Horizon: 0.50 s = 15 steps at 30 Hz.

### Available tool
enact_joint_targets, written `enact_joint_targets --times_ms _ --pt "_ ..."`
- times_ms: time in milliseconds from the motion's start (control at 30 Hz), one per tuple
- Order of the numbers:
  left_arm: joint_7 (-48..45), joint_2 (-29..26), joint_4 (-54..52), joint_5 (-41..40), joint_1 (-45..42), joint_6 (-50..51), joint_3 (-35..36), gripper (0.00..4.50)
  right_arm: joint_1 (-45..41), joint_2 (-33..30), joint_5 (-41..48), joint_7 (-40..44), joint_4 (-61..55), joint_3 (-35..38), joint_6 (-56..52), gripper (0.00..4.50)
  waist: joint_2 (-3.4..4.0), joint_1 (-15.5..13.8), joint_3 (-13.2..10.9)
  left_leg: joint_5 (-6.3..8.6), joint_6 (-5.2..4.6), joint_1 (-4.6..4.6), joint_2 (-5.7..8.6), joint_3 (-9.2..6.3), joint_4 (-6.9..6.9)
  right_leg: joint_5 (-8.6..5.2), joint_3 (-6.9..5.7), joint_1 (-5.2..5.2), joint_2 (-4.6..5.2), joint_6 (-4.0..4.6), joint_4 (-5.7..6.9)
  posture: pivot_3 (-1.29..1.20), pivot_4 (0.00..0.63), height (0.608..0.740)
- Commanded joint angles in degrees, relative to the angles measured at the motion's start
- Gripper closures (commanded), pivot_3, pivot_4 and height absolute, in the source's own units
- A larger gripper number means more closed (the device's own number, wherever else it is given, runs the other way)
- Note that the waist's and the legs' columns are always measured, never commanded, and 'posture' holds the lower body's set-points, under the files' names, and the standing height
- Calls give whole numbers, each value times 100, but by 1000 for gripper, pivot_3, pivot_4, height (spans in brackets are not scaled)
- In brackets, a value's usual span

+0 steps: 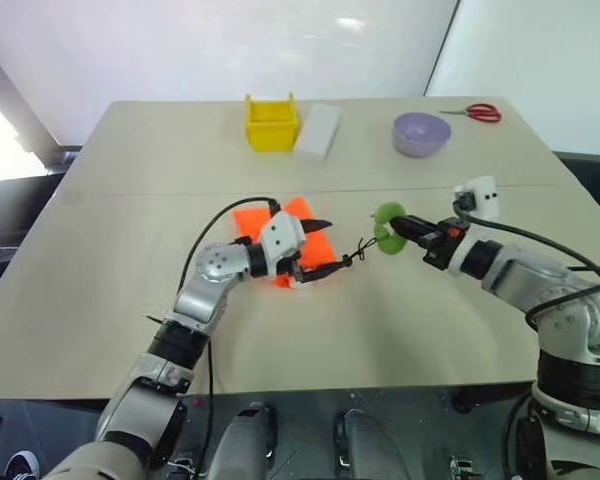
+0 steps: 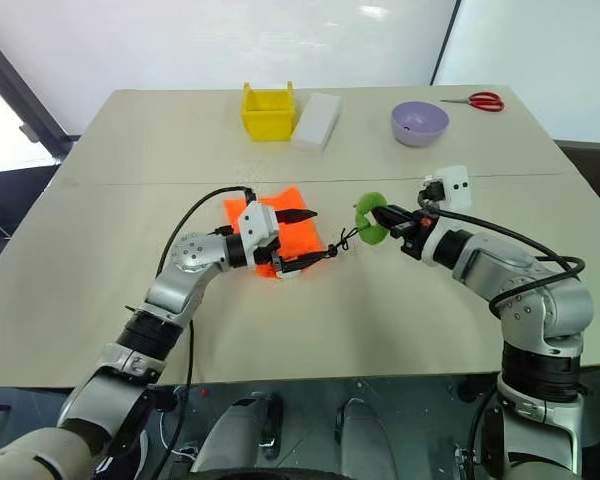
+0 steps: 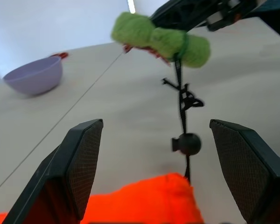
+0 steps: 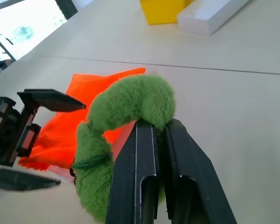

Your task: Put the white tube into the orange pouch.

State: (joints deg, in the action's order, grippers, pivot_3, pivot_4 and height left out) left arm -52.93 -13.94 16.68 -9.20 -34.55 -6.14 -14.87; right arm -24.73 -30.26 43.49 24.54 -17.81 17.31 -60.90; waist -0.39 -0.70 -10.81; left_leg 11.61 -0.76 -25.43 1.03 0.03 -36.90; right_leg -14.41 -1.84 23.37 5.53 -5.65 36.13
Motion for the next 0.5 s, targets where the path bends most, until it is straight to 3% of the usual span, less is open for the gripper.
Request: enact_joint_targets --times_ms 33,233,500 --pt "-31 287 -75 -88 48 147 -105 590 -86 38 102 -71 -253 45 119 4500 0 -4 0 0 0 -1 0 0 0 0 0 0 1 0 -1 0 150 740" --pt "-247 459 -42 -341 34 672 21 590 -92 71 88 -93 -279 -61 173 4500 0 7 0 0 0 -2 0 -1 -3 0 -2 0 1 0 0 0 150 740" --pt "-132 447 184 71 -31 381 -152 590 -163 34 145 -142 -319 -5 191 4500 0 -2 0 0 0 -3 0 -3 -3 0 -2 1 0 0 0 0 150 740"
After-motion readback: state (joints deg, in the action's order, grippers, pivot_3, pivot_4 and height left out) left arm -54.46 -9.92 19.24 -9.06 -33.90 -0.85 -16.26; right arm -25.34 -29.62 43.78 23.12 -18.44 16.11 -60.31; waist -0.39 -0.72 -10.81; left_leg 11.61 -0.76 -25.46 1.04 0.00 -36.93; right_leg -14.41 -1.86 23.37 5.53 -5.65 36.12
